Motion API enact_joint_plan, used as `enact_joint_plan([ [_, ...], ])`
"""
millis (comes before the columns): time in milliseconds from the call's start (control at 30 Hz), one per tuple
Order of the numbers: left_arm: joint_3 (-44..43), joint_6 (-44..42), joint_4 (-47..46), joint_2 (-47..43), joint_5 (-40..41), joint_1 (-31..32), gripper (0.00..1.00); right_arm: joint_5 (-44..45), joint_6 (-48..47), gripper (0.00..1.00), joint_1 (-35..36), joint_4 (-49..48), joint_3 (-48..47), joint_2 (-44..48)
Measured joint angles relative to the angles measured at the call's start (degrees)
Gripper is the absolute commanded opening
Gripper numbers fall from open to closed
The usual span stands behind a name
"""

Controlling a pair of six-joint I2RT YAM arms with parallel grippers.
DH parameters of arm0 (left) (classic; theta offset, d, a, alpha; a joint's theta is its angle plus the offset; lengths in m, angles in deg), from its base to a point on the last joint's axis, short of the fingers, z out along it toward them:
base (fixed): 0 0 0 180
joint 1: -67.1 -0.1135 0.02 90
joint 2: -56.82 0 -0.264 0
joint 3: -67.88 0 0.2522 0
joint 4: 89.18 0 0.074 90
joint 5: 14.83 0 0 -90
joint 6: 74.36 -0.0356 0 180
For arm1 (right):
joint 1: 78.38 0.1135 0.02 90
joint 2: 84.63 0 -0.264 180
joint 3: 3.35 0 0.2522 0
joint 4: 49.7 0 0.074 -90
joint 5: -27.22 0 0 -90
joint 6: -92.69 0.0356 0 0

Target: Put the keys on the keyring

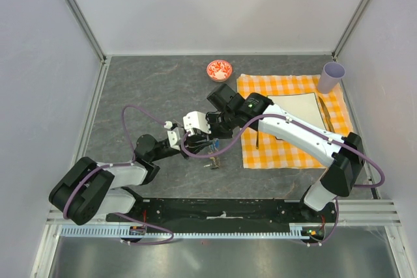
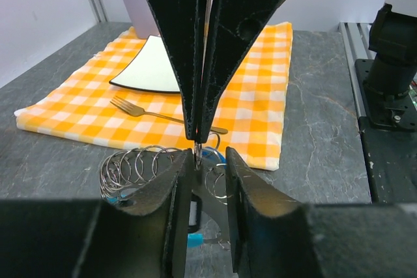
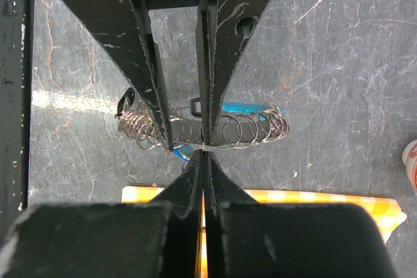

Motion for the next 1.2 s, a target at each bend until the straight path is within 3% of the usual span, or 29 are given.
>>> enact_joint_plan([
  [233,-0.4,0.5,0.0,0.0,-0.6,0.0,0.24,0.0,0.0,0.00,0.2,0.0,0.0,0.0],
  [367,-0.7,0.9,0.0,0.0,-0.6,0.0,0.02,-0.3,0.0,0.00,0.3,0.0,0.1,0.0],
  [600,-0.7,1.0,1.2,0.0,-0.7,-0.1,0.02,-0.3,0.4,0.02,0.3,-1.0,1.4,0.3],
  [733,-0.7,1.1,1.4,0.0,-0.8,-0.1,0.02,-0.1,2.1,0.35,0.3,-4.4,4.7,2.6],
  [767,-0.7,1.2,1.4,-0.1,-0.9,0.0,0.02,0.1,2.9,0.36,0.2,-5.7,5.8,3.5],
  [1200,-0.4,2.1,1.3,-1.3,4.2,0.2,0.02,3.1,19.6,0.34,-1.6,-30.0,27.8,22.7],
])
